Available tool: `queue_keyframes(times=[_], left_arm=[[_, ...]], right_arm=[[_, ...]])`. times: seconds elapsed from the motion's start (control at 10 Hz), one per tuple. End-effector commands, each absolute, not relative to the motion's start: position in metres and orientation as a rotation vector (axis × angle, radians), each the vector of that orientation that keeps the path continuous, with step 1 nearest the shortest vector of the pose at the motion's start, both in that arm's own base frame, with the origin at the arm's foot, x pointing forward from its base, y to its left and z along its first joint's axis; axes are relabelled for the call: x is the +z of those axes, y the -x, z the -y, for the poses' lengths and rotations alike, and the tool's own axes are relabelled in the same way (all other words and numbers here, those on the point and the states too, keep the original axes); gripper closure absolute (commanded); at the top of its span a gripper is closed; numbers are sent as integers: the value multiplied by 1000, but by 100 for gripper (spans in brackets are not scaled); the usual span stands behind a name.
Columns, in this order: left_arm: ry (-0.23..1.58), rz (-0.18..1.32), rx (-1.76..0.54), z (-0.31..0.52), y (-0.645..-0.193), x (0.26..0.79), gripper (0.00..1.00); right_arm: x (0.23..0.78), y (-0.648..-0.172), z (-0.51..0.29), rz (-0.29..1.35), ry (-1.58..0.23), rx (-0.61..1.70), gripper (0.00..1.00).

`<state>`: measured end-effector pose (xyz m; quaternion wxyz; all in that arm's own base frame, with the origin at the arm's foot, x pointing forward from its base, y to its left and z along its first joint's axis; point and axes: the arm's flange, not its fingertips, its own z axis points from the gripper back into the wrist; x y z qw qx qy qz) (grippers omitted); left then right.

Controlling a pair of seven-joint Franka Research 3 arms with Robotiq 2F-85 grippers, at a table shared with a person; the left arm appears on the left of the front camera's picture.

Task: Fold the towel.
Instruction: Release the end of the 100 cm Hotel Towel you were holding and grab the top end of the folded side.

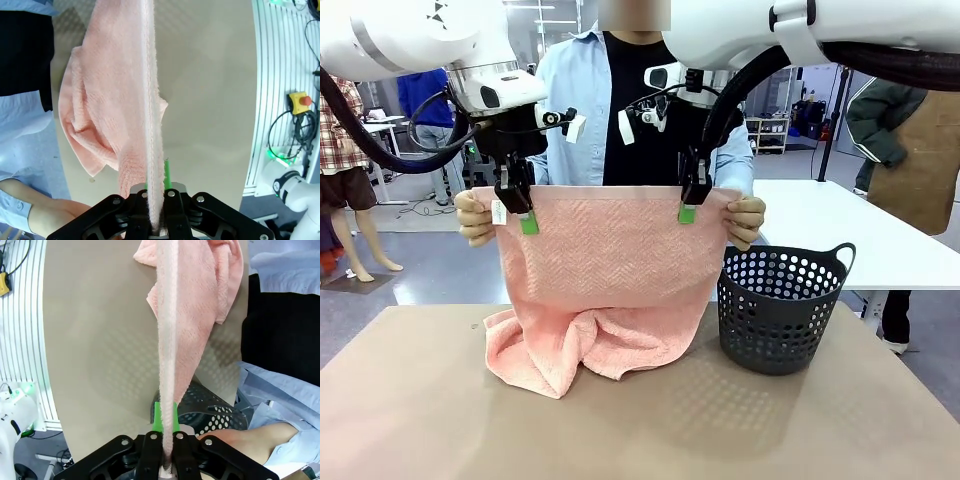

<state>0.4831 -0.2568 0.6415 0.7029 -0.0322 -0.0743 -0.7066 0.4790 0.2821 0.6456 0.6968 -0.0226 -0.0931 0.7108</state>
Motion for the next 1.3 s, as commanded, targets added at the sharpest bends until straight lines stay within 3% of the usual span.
queue_keyframes(times=[0.0, 1.2], left_arm=[[72, 168, -1580, 256, -483, 643, 100], [72, 168, -1580, 256, -483, 643, 100]], right_arm=[[646, -479, -281, 206, 53, 1585, 100], [646, -479, -281, 206, 53, 1585, 100]])
